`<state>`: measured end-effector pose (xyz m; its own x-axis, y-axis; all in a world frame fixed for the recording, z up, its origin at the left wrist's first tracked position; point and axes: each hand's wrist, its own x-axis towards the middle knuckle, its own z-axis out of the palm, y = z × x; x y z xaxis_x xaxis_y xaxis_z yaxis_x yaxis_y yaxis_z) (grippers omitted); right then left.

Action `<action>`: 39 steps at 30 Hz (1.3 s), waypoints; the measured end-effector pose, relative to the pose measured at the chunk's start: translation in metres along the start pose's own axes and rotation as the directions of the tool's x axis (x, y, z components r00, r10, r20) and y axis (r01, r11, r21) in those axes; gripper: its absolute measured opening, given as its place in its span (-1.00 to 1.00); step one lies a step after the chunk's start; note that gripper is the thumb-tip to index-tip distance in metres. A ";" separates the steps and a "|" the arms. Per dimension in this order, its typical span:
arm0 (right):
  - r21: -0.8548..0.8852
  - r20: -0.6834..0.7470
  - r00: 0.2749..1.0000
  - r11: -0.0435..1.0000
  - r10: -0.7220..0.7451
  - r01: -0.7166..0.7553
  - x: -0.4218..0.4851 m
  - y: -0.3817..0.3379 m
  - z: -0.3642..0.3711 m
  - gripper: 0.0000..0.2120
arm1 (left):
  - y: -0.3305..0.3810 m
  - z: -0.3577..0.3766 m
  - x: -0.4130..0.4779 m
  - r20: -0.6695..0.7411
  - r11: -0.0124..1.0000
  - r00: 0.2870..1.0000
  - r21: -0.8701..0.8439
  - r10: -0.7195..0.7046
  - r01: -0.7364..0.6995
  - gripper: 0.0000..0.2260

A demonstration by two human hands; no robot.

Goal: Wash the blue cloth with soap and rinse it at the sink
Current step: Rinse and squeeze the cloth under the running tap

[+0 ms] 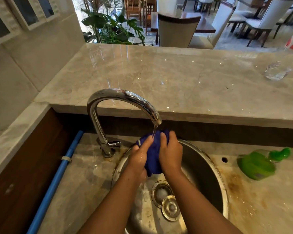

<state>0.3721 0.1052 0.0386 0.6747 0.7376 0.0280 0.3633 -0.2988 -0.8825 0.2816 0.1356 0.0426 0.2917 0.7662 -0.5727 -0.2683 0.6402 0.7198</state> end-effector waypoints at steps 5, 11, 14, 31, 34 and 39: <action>0.178 0.074 0.982 0.971 -0.175 0.160 -0.040 -0.033 0.005 -0.84 | 0.017 0.006 0.005 -0.124 0.985 0.991 0.160 -0.044 0.063 -0.60; 0.085 0.011 0.999 0.995 0.043 -0.044 0.000 0.000 0.009 -0.77 | 0.002 0.004 -0.011 0.103 0.996 0.992 0.049 -0.080 0.075 -0.69; 0.179 0.001 0.991 0.975 0.130 -0.129 -0.001 0.007 0.003 -0.80 | -0.001 0.002 -0.014 0.094 0.998 0.995 0.058 -0.035 0.030 -0.73; 0.008 -0.030 0.998 0.999 0.047 -0.047 0.017 0.002 0.009 -0.75 | -0.007 -0.001 0.013 0.059 0.997 0.995 -0.029 -0.075 0.077 -0.49; 0.178 -0.048 0.998 0.984 0.033 -0.024 -0.001 -0.015 0.000 -0.79 | 0.007 -0.004 0.022 -0.037 0.996 0.998 -0.073 -0.045 0.043 -0.52; 0.135 0.048 0.977 0.970 -0.208 0.200 -0.040 -0.043 0.010 -0.84 | 0.017 0.001 0.024 0.029 0.998 0.998 0.030 -0.062 0.061 -0.69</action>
<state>0.3234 0.0948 0.0713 0.5528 0.8117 0.1888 0.4008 -0.0603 -0.9142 0.2849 0.1648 0.0422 0.3346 0.7228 -0.6046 -0.2226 0.6841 0.6946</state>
